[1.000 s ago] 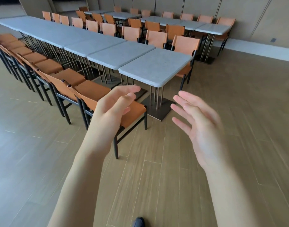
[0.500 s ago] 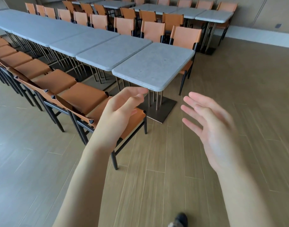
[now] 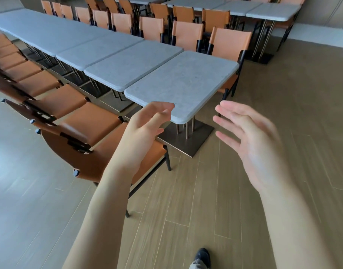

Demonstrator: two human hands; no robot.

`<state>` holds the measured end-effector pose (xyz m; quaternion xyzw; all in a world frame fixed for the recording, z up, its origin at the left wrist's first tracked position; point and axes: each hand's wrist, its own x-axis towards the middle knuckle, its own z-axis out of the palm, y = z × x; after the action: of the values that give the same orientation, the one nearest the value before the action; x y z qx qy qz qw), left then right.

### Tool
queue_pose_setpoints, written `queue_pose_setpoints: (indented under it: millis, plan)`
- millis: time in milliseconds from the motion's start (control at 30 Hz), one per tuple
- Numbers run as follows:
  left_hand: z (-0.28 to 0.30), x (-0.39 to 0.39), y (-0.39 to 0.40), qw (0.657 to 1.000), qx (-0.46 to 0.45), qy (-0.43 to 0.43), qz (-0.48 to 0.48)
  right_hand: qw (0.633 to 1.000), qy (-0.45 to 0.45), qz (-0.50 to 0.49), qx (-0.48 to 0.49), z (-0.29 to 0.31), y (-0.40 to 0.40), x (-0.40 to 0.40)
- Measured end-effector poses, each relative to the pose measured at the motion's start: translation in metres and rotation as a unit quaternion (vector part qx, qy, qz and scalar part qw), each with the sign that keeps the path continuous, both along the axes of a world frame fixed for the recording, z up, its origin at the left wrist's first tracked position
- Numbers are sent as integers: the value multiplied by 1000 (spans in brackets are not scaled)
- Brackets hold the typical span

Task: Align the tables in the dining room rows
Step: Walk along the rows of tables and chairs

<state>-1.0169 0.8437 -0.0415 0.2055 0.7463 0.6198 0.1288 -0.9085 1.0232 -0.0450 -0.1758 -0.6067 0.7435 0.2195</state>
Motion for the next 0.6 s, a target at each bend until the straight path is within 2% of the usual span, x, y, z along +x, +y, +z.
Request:
queue_pose_setpoints:
  millis: [267,400,600]
  plan:
    - [9,-51,69,999,-13,28,30,1000,7,26,12,10,90,-56]
    - [14,-75,90,998,3,33,58,999,10,42,17,11,115,-78]
    - [7,-106,121,999,3,27,42,998,6,51,28,9,138,-110]
